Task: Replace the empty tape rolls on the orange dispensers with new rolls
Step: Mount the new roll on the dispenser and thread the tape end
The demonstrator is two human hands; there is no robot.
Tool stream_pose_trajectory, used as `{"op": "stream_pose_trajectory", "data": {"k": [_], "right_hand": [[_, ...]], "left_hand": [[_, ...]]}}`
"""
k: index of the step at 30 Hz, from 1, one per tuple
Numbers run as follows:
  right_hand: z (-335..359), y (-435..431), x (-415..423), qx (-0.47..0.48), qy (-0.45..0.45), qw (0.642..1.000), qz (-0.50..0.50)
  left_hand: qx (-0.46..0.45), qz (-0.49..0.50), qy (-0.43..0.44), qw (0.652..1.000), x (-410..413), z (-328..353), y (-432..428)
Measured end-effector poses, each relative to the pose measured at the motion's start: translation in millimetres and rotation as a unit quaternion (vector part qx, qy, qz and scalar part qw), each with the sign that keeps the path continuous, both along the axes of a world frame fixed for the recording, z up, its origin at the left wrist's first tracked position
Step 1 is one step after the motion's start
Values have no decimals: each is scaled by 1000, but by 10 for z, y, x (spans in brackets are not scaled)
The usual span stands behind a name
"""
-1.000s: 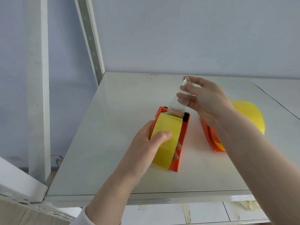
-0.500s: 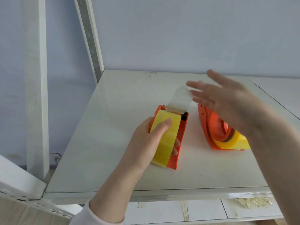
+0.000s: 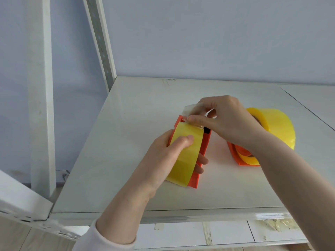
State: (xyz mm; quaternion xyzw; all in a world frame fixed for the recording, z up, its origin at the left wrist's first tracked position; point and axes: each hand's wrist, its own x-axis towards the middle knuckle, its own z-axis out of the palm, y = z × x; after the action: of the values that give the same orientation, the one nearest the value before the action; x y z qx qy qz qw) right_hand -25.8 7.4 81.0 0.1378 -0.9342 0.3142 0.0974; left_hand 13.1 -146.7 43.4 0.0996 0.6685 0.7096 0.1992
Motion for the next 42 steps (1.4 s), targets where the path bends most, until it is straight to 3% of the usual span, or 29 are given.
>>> {"op": "stream_pose_trajectory", "data": {"k": [5,12,21,29,37,42], "right_hand": [[-67,-106,-41,11,23,1000,16],[-161,-148,-27,-74,71,991,-84],[-202,15,-24,-102,106,970,-196],[-179,79,-41,-144,85,969,-183],[-218,47,36,-45,101,977,-184],[-185,-19,25,-24,134,972,-193]], "left_hand": [[-11,-11,14,1000,2,28,-62],[13,17,33,999,79,-3,-43],[31,72,58,995,111,-43,-48],[40,118,55,991,121,-21,-10],[96,159,102,977,160,-16,-59],[111,124,118,979,178,-7,-111]]}}
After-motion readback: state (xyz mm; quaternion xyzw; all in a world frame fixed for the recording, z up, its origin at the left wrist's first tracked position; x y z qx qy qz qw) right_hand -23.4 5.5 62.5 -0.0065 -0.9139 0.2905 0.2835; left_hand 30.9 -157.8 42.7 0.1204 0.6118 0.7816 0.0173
